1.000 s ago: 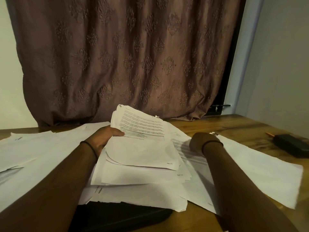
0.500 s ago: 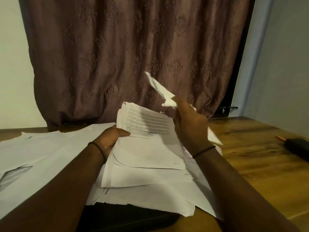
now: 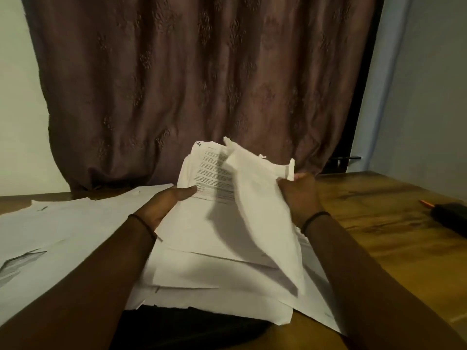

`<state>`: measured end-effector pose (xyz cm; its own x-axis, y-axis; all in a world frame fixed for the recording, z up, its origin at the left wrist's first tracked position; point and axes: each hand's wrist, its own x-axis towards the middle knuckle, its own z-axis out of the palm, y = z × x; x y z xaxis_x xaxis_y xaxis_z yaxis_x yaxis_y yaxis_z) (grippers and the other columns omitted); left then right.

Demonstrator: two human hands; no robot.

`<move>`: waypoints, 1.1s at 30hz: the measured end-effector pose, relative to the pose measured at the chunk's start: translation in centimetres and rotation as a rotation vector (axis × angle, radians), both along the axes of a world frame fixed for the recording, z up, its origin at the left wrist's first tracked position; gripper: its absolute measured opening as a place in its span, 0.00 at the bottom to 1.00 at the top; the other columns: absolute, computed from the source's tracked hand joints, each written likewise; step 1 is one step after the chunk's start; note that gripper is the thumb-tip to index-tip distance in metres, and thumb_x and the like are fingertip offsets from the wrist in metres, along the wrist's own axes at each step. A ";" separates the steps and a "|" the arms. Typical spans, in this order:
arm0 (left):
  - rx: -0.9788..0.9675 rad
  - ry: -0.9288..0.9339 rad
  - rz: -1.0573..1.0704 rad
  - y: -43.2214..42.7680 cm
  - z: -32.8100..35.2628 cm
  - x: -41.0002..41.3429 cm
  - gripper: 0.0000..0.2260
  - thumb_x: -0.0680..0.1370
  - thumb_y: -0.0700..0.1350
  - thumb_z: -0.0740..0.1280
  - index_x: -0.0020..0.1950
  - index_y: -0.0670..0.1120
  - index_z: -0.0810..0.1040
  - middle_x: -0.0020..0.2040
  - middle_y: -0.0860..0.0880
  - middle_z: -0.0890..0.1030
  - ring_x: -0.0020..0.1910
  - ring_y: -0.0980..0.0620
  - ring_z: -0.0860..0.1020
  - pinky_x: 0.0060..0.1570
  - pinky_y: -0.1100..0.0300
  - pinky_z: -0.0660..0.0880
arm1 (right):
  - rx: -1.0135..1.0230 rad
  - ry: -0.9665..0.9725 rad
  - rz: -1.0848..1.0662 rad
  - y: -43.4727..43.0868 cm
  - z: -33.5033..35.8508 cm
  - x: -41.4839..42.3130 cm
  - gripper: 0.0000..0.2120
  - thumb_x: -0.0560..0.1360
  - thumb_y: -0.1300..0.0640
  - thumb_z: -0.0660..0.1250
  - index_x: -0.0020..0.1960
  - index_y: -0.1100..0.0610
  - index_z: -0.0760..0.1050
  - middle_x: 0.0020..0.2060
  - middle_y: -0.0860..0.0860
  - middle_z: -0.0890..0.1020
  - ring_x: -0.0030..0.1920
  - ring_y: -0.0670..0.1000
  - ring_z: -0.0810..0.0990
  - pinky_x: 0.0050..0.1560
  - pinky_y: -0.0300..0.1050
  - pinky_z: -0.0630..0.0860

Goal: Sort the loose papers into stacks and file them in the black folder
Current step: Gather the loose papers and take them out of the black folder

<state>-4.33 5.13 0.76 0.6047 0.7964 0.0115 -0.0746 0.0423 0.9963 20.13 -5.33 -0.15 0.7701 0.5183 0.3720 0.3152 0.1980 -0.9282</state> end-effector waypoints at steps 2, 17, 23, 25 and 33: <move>-0.014 0.003 -0.017 0.5 -0.2 0.1 0.29 0.74 0.56 0.72 0.67 0.38 0.74 0.49 0.41 0.85 0.39 0.57 0.83 0.43 0.66 0.78 | 0.002 -0.057 -0.044 0.0 -0.2 -0.7 0.06 0.72 0.66 0.69 0.46 0.65 0.74 0.36 0.50 0.79 0.35 0.45 0.76 0.28 0.28 0.69; -0.115 -0.125 -0.040 2.2 -0.5 -0.9 0.16 0.77 0.32 0.60 0.61 0.41 0.78 0.58 0.42 0.82 0.50 0.45 0.83 0.47 0.55 0.81 | -0.508 -0.450 -0.297 -1.4 -0.8 2.0 0.19 0.76 0.38 0.64 0.41 0.55 0.74 0.43 0.56 0.82 0.44 0.58 0.79 0.46 0.47 0.73; -0.071 -0.043 -0.007 2.7 -0.8 -1.2 0.17 0.77 0.33 0.60 0.63 0.43 0.77 0.59 0.42 0.82 0.53 0.42 0.82 0.52 0.52 0.78 | -1.248 -0.451 -0.243 -3.5 -2.1 4.9 0.50 0.56 0.22 0.68 0.68 0.52 0.71 0.67 0.56 0.75 0.64 0.61 0.74 0.65 0.58 0.71; -0.093 -0.047 -0.034 2.3 -0.8 -0.9 0.16 0.77 0.33 0.59 0.62 0.43 0.77 0.57 0.42 0.83 0.52 0.41 0.82 0.52 0.52 0.78 | -1.157 -0.445 -0.172 -3.7 -1.7 4.8 0.47 0.59 0.30 0.75 0.69 0.57 0.71 0.64 0.56 0.78 0.62 0.59 0.77 0.62 0.54 0.75; -0.077 -0.031 0.011 2.9 -0.9 -1.0 0.17 0.77 0.32 0.60 0.63 0.43 0.77 0.58 0.41 0.82 0.57 0.39 0.80 0.59 0.48 0.74 | -1.003 -0.538 -0.373 -4.4 -0.2 4.2 0.14 0.72 0.54 0.74 0.53 0.59 0.76 0.52 0.56 0.81 0.50 0.58 0.80 0.46 0.46 0.73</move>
